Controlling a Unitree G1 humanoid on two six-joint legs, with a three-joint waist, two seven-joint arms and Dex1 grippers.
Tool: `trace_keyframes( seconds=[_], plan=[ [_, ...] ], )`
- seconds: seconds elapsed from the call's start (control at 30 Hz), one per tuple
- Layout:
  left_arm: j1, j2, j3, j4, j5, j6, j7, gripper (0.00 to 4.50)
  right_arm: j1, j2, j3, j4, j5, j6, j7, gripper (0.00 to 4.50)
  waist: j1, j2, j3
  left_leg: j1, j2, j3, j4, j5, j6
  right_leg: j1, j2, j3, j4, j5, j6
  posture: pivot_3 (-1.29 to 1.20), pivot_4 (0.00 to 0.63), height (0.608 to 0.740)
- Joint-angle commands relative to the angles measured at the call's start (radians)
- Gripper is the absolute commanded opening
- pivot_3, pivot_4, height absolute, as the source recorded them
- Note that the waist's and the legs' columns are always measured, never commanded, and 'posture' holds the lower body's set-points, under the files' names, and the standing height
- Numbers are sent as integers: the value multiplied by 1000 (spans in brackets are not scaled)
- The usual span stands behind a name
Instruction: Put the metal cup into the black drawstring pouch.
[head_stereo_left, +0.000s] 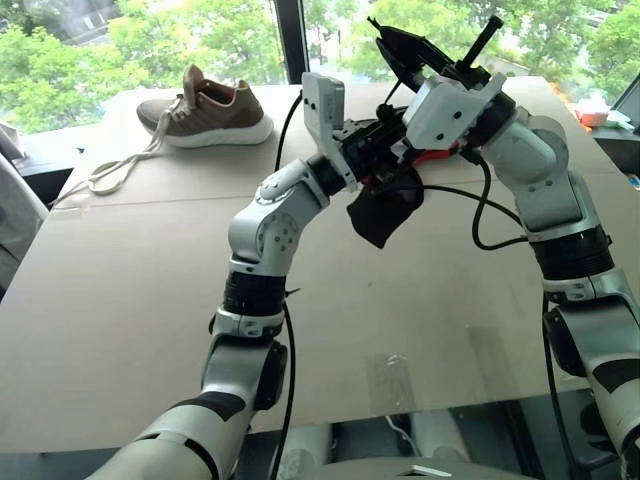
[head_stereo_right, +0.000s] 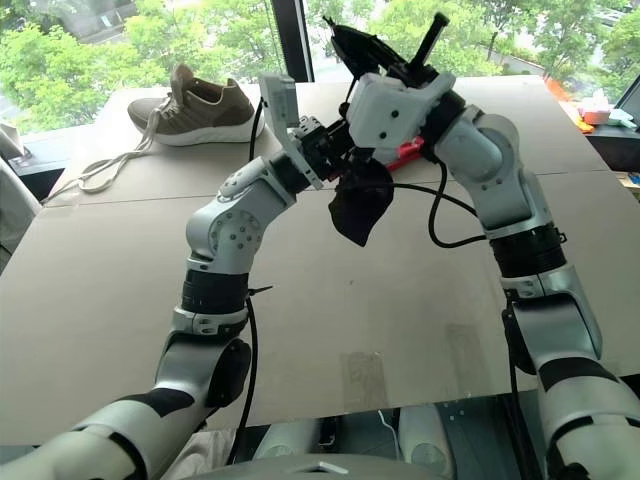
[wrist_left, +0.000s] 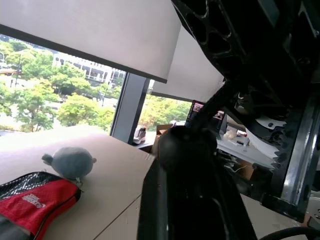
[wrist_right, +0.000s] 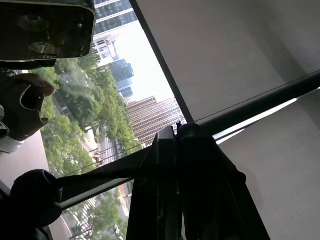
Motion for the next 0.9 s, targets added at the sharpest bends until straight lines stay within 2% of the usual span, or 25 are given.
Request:
trace_keyframes(
  seconds=[0.03, 0.27, 0.37, 0.47, 0.87, 0.9],
  plan=[
    [-9, -6, 18, -42, -18, -19, 1, 20, -8, -1, -21, -36, 19, 0, 3, 0, 0, 0, 0, 0, 0, 0, 0, 0, 0, 0, 0, 0, 0, 0, 0, 0, 150, 740],
    [-1, -7, 33, -56, -45, 12, 20, 20, -7, -5, -26, -29, 25, 2, 11, 0, 0, 0, 0, 0, 0, 0, 0, 0, 0, 0, 0, 0, 0, 0, 0, 0, 150, 740],
    [13, 8, 24, -80, -65, 33, -4, 805, -10, -4, -28, -27, 28, 5, 11, 0, 0, 0, 0, 0, 0, 0, 0, 0, 0, 0, 0, 0, 0, 0, 0, 0, 150, 740],
    [17, 8, 14, -76, -34, 9, 11, 2037, -12, -4, -28, -23, 29, 5, 11, 0, 0, 0, 0, 0, 0, 0, 0, 0, 0, 0, 0, 0, 0, 0, 0, 0, 150, 740],
    [12, 3, 13, -79, -41, -26, -11, 2037, -8, 2, -25, -27, 32, 9, 9, 0, 0, 0, 0, 0, 0, 0, 0, 0, 0, 0, 0, 0, 0, 0, 0, 0, 150, 740],
    [10, 1, 17, -77, -44, -29, -11, 1538, -7, 2, -25, -29, 32, 10, 9, 0, 1, 0, 0, 0, 0, 0, 0, 0, 0, 0, 0, 0, 0, 0, 0, 0, 150, 740]
  ],
)
